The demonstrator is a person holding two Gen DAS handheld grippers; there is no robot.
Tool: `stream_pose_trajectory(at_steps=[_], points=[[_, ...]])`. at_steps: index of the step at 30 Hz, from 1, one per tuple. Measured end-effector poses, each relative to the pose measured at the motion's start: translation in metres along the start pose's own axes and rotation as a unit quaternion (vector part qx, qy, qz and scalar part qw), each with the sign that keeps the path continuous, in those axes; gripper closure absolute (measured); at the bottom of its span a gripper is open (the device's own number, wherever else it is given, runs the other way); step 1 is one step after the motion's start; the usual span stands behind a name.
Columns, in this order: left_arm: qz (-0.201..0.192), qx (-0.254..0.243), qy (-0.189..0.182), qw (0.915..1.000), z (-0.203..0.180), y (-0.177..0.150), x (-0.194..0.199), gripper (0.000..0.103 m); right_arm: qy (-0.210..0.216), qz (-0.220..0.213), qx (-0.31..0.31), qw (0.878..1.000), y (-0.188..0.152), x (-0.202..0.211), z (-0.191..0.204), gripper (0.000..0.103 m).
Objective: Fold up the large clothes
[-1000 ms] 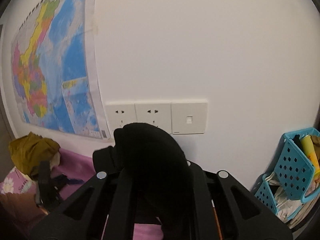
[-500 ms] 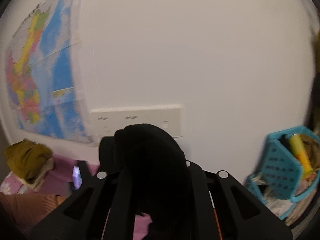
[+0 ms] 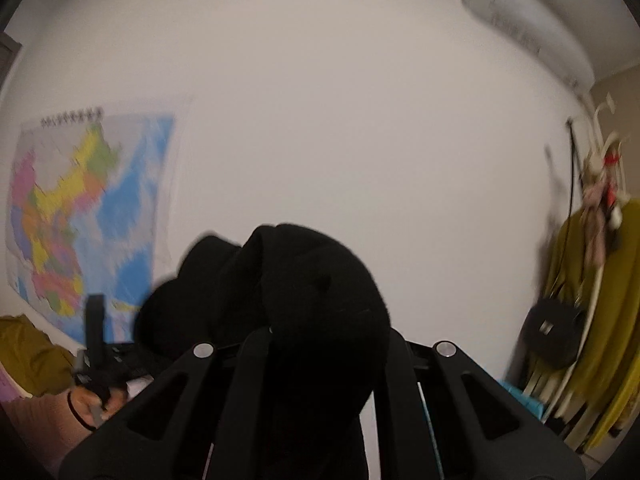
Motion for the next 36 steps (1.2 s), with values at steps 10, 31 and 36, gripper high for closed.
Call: stream_pose_trajectory(at_steps=[10, 31, 36], points=[[-0.126, -0.106, 0.083, 0.9829, -0.055, 0.056, 0.267, 0.092, 0.118, -0.069, -0.055, 0.989, 0.025, 0.123, 0.041, 0.097], [0.207, -0.007, 0.318, 0.9252, 0.157, -0.159, 0.244, 0.091, 0.272, 0.246, -0.147, 0.919, -0.243, -0.089, 0.201, 0.096], [0.285, 0.025, 0.352, 0.8912, 0.225, -0.249, 0.186, 0.091, 0.244, 0.354, -0.152, 0.89, -0.353, -0.158, 0.243, 0.096]])
Point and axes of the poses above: each gripper's, at about its wrist camera, not at the fingertips, and x roughly against the way its jaws point, z to its left, y to its top, the point moved 5 cm from there along -x, roughly the way its jaws point
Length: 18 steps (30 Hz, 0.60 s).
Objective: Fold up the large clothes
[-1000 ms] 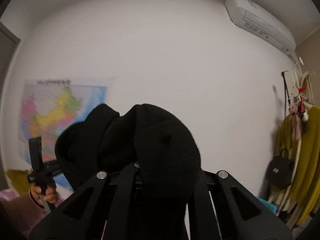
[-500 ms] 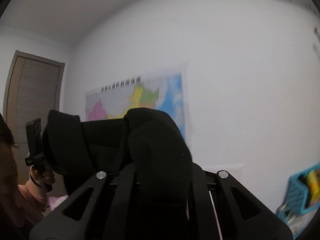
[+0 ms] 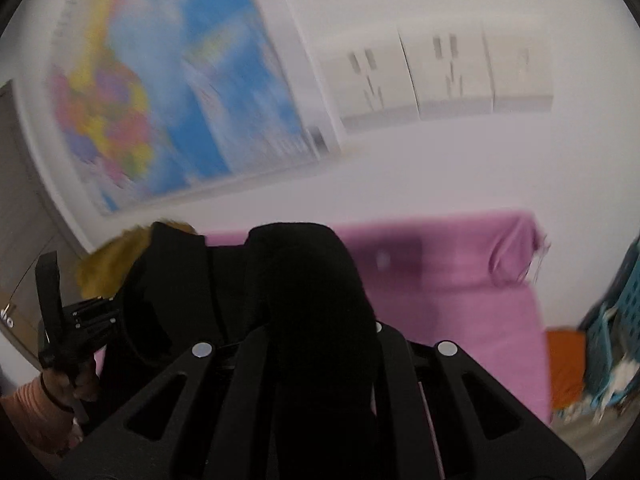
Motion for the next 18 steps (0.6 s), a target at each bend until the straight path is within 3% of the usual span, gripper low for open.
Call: stream_pose_trajectory(at_steps=[2, 6, 8, 10, 11, 13, 15, 16, 17, 18], points=[[0.02, 0.012, -0.011, 0.9997, 0.004, 0.0, -0.021, 0.091, -0.006, 0.017, -0.012, 1.0, -0.002, -0.021, -0.009, 0.096], [0.068, 0.082, -0.061, 0.9924, 0.035, 0.014, -0.044, 0.088, -0.012, 0.02, -0.034, 0.999, 0.014, -0.044, -0.031, 0.096], [0.084, 0.102, -0.061, 0.9893, 0.048, 0.017, -0.058, 0.08, -0.017, 0.033, -0.048, 0.998, 0.019, -0.061, -0.04, 0.096], [0.103, 0.102, -0.029, 0.9891, 0.06, 0.019, -0.077, 0.07, -0.035, 0.065, -0.065, 0.995, 0.011, -0.084, -0.054, 0.094], [0.109, 0.099, -0.019, 0.9889, 0.062, 0.018, -0.083, 0.068, -0.054, 0.09, -0.078, 0.991, 0.002, -0.099, -0.061, 0.086], [0.128, 0.081, -0.02, 0.9882, 0.062, 0.015, -0.095, 0.062, -0.075, 0.118, -0.09, 0.986, -0.012, -0.114, -0.072, 0.083], [0.122, 0.056, -0.027, 0.9906, 0.059, 0.012, -0.091, 0.061, -0.086, 0.126, -0.124, 0.98, -0.021, -0.114, -0.086, 0.054], [0.113, 0.037, -0.035, 0.9923, 0.056, 0.012, -0.09, 0.054, -0.088, 0.126, -0.132, 0.979, -0.022, -0.11, -0.09, 0.036], [0.1, 0.009, -0.04, 0.9941, 0.052, 0.012, -0.083, 0.046, -0.085, 0.119, -0.13, 0.981, -0.021, -0.103, -0.091, 0.035], [0.091, -0.008, -0.037, 0.9951, 0.05, 0.011, -0.08, 0.044, -0.08, 0.114, -0.12, 0.983, -0.02, -0.093, -0.09, 0.035]])
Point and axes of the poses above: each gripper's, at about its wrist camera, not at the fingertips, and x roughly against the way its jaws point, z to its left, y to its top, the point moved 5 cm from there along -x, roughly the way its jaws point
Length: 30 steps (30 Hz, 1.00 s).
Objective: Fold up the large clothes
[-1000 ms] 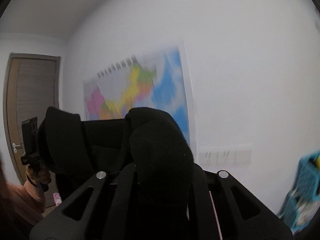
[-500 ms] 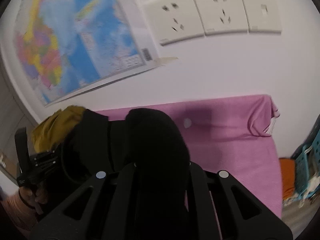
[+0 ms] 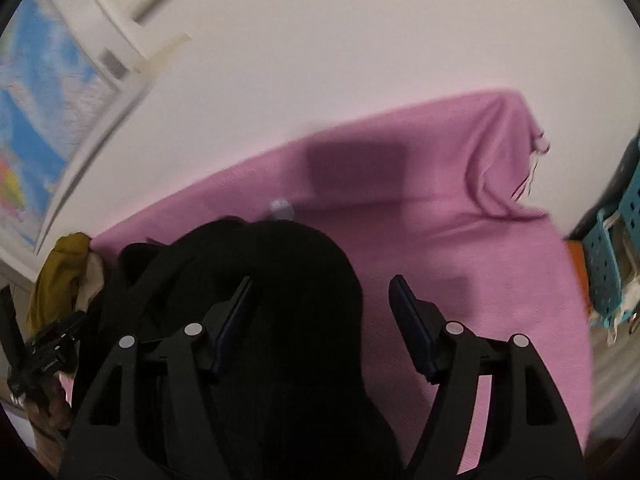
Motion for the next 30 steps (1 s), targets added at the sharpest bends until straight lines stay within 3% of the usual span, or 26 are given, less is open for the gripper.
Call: stream_pose_trajectory(at_steps=[3, 6, 7, 8, 13, 15, 17, 18, 19, 22, 24, 26, 30], points=[[-0.007, -0.037, -0.002, 0.9993, -0.005, -0.009, 0.005, 0.04, 0.038, 0.006, 0.031, 0.999, -0.011, 0.022, 0.008, 0.035], [0.014, -0.041, -0.001, 0.9991, -0.006, -0.006, -0.016, 0.04, 0.014, 0.039, 0.107, 0.993, -0.035, 0.025, 0.019, 0.045], [0.022, -0.037, -0.005, 0.9991, -0.005, -0.007, -0.021, 0.04, -0.01, 0.058, 0.129, 0.99, -0.044, 0.021, 0.017, 0.074], [0.026, -0.034, -0.011, 0.999, -0.004, -0.011, -0.023, 0.04, -0.02, 0.067, 0.134, 0.988, -0.046, 0.019, 0.014, 0.097], [-0.008, -0.05, -0.005, 0.9987, -0.004, -0.017, 0.008, 0.04, -0.033, -0.021, 0.074, 0.996, -0.012, 0.058, -0.026, 0.098], [-0.024, -0.051, -0.014, 0.9983, 0.0, -0.022, 0.027, 0.04, -0.044, -0.018, 0.049, 0.998, -0.012, 0.052, -0.04, 0.092], [-0.043, -0.06, -0.014, 0.9971, 0.007, -0.033, 0.049, 0.04, -0.073, 0.005, 0.032, 0.997, -0.019, 0.037, -0.052, 0.069], [-0.051, -0.066, -0.014, 0.9964, 0.005, -0.037, 0.056, 0.039, -0.104, 0.015, 0.036, 0.994, -0.025, 0.034, -0.059, 0.068], [-0.06, -0.075, -0.015, 0.9953, 0.001, -0.038, 0.067, 0.037, -0.101, 0.011, 0.036, 0.994, -0.029, 0.037, -0.059, 0.067], [-0.086, -0.096, -0.004, 0.9916, 0.002, -0.054, 0.095, 0.033, -0.035, -0.024, 0.016, 0.999, -0.047, 0.074, -0.056, 0.039], [-0.091, -0.099, 0.001, 0.9909, 0.014, -0.067, 0.11, 0.033, 0.016, -0.033, 0.022, 0.999, -0.064, 0.1, -0.047, 0.038], [-0.092, -0.096, 0.001, 0.9911, 0.015, -0.083, 0.113, 0.033, 0.063, -0.037, 0.041, 0.997, -0.098, 0.132, -0.034, 0.031], [-0.091, -0.084, 0.006, 0.9923, 0.024, -0.106, 0.123, 0.032, 0.098, -0.014, 0.087, 0.991, -0.175, 0.169, -0.011, 0.021]])
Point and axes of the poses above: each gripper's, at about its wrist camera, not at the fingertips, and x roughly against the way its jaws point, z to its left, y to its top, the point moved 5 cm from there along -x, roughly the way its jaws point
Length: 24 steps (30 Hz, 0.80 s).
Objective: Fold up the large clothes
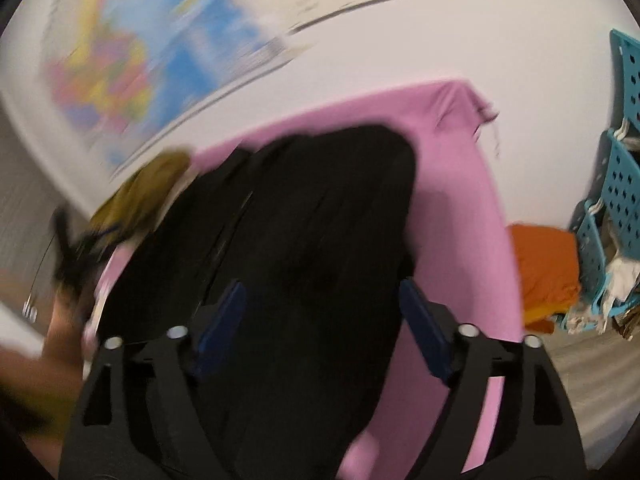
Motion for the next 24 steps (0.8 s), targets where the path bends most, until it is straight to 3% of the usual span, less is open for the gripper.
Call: stream_pose_trajectory(at_steps=[4, 6, 7, 10, 12, 13, 14, 17, 21, 23, 24], points=[[0.005, 0.016, -0.012, 0.9998, -0.003, -0.013, 0.001, 0.032, 0.032, 0.035, 0.03, 0.998, -0.067, 0.012, 0.033, 0.02], [0.008, 0.02, -0.014, 0.9997, -0.006, -0.018, -0.001, 0.032, 0.014, 0.047, 0.036, 0.998, -0.083, 0.012, 0.033, 0.068], [0.01, 0.022, -0.015, 0.9996, -0.007, -0.02, -0.001, 0.032, 0.004, 0.039, 0.024, 0.999, -0.081, 0.015, 0.027, 0.099], [0.008, 0.022, -0.013, 0.9996, -0.009, -0.023, 0.007, 0.032, -0.054, -0.041, -0.016, 0.998, -0.053, 0.054, 0.004, 0.101], [0.0, 0.022, -0.01, 0.9997, -0.006, -0.027, 0.017, 0.032, -0.108, -0.108, -0.031, 0.988, -0.03, 0.09, -0.012, 0.101], [-0.001, 0.023, -0.006, 0.9997, -0.003, -0.029, 0.021, 0.031, -0.156, -0.122, -0.027, 0.98, -0.022, 0.1, -0.021, 0.101], [-0.001, 0.026, -0.004, 0.9997, 0.0, -0.032, 0.024, 0.03, -0.177, -0.122, -0.029, 0.976, -0.019, 0.103, -0.027, 0.101], [0.006, 0.035, -0.018, 0.9992, 0.009, -0.048, 0.035, 0.027, -0.169, -0.084, -0.062, 0.98, -0.021, 0.078, -0.05, 0.1], [0.043, 0.039, -0.046, 0.9973, 0.016, -0.082, 0.039, 0.025, -0.156, -0.04, -0.09, 0.983, -0.04, 0.036, -0.064, 0.089], [0.053, 0.039, -0.05, 0.9966, 0.018, -0.098, 0.043, 0.025, -0.148, -0.032, -0.117, 0.982, -0.049, 0.024, -0.072, 0.067], [0.054, 0.04, -0.063, 0.9957, 0.02, -0.106, 0.049, 0.025, -0.148, -0.035, -0.122, 0.981, -0.057, 0.026, -0.073, 0.063]])
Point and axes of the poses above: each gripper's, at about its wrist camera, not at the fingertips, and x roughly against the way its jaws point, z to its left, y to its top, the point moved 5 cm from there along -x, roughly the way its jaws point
